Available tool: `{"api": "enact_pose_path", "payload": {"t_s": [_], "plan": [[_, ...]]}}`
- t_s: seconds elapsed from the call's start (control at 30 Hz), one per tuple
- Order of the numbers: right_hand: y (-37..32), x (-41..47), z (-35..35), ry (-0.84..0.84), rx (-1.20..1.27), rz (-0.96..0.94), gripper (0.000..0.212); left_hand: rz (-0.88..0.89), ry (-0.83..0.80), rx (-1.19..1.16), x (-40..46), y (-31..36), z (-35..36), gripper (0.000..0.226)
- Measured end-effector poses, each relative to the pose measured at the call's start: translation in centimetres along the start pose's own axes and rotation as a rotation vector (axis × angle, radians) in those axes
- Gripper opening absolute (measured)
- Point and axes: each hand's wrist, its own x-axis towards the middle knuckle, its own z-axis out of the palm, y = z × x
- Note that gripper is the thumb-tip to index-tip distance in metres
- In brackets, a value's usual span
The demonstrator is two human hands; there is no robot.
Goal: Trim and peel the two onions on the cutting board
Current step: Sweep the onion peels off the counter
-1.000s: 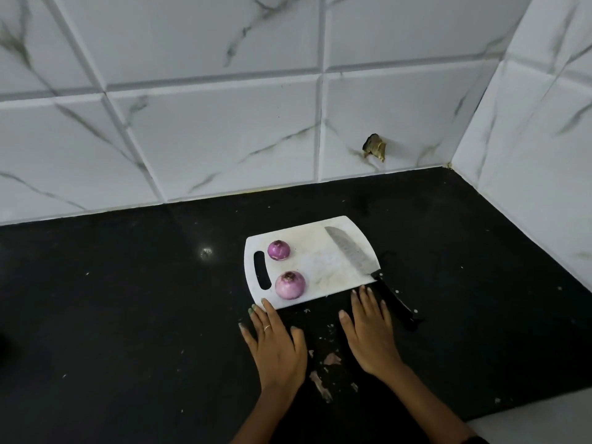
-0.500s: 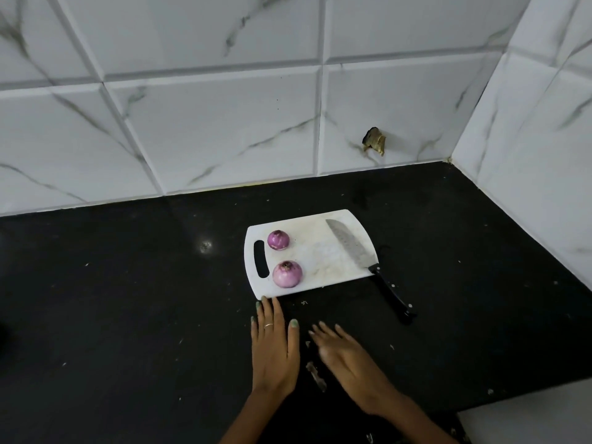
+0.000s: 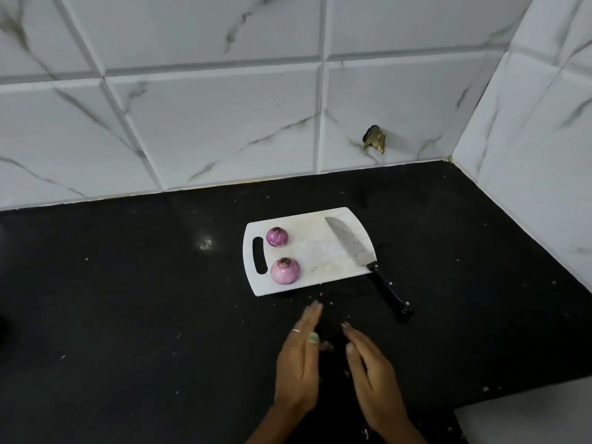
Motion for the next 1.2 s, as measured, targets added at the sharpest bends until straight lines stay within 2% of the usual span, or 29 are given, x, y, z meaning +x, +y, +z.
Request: {"api": "enact_pose_path", "payload": {"t_s": [0.03, 0.1, 0.17, 0.27, 0.33, 0.43, 0.5, 0.53, 0.57, 0.6, 0.67, 0.73, 0.77, 0.83, 0.87, 0.93, 1.0, 1.03, 1.07, 1.13, 1.2], "plan": [[-0.2, 0.4, -0.5, 0.129, 0.087, 0.003, 0.025, -0.011, 0.115, 0.01, -0.2, -0.1, -0.2, 0.052], [-0.1, 2.2, -0.9, 0.258, 0.013, -0.013, 0.027, -0.118, 0.263, 0.026, -0.5, -0.1, -0.5, 0.056], [0.0, 4.7, -0.9, 0.169, -0.156, 0.002, 0.056, -0.196, 0.285, 0.026, -0.9, -0.3, -0.2, 0.063], [0.2, 8.0, -0.1, -0.09, -0.423, -0.013, 0.111, -0.12, 0.267, 0.106, -1.7, -0.9, 1.0, 0.074], [0.0, 8.4, 0.6, -0.21, -0.551, -0.106, 0.122, -0.108, 0.273, 0.12, -1.8, -1.1, 1.5, 0.074], [-0.5, 6.5, 1.3, -0.349, -0.584, -0.314, 0.109, -0.12, 0.298, 0.097, -1.9, -1.1, 1.4, 0.075], [-0.5, 4.3, 1.5, -0.439, -0.42, -0.407, 0.092, -0.149, 0.318, 0.013, -2.1, -0.7, 1.3, 0.075], [-0.5, 3.1, 1.3, -0.461, -0.281, -0.381, 0.083, -0.173, 0.326, -0.04, -2.1, -0.5, 1.3, 0.074], [-0.4, 2.1, 1.0, -0.437, -0.117, -0.311, 0.075, -0.197, 0.322, -0.08, -2.0, -0.2, 1.0, 0.072], [0.0, 1.3, 0.6, -0.335, 0.019, -0.24, 0.067, -0.211, 0.308, -0.088, -1.9, 0.0, 0.8, 0.069], [0.6, 0.9, -0.7, -0.012, 0.127, -0.157, 0.052, -0.208, 0.282, 0.009, -0.8, -0.1, 0.0, 0.066], [1.5, 1.4, -1.9, 0.231, -0.022, -0.083, 0.05, -0.203, 0.236, 0.183, 0.8, -0.6, -0.7, 0.074], [1.9, 1.8, -2.4, 0.262, -0.129, -0.006, 0.055, -0.202, 0.179, 0.282, 1.7, -0.9, -0.7, 0.08], [2.7, 2.1, -2.3, 0.184, -0.281, 0.118, 0.069, -0.143, -0.014, 0.511, 2.8, -1.1, -0.3, 0.095], [2.9, 2.0, -1.9, 0.138, -0.32, 0.12, 0.076, -0.082, -0.136, 0.6, 2.9, -1.0, 0.2, 0.102], [2.7, 1.5, -1.2, 0.08, -0.315, 0.056, 0.082, 0.035, -0.359, 0.585, 2.7, -0.8, 1.2, 0.105], [2.2, 1.1, -1.0, 0.08, -0.202, 0.016, 0.078, 0.064, -0.429, 0.338, 2.0, -0.2, 1.2, 0.082], [1.9, 1.2, -1.2, 0.092, -0.157, 0.001, 0.073, 0.064, -0.365, 0.23, 1.6, -0.1, 0.8, 0.07], [1.6, 1.6, -1.4, 0.105, -0.147, -0.02, 0.07, 0.073, -0.23, 0.182, 1.3, -0.4, 0.1, 0.061], [1.2, 2.9, -1.4, 0.097, -0.248, -0.079, 0.071, 0.059, 0.117, 0.288, 1.1, -1.5, -1.4, 0.059], [1.3, 4.7, -1.2, 0.013, -0.374, -0.1, 0.089, -0.106, 0.352, 0.487, 1.1, -2.4, -2.7, 0.071]]}}
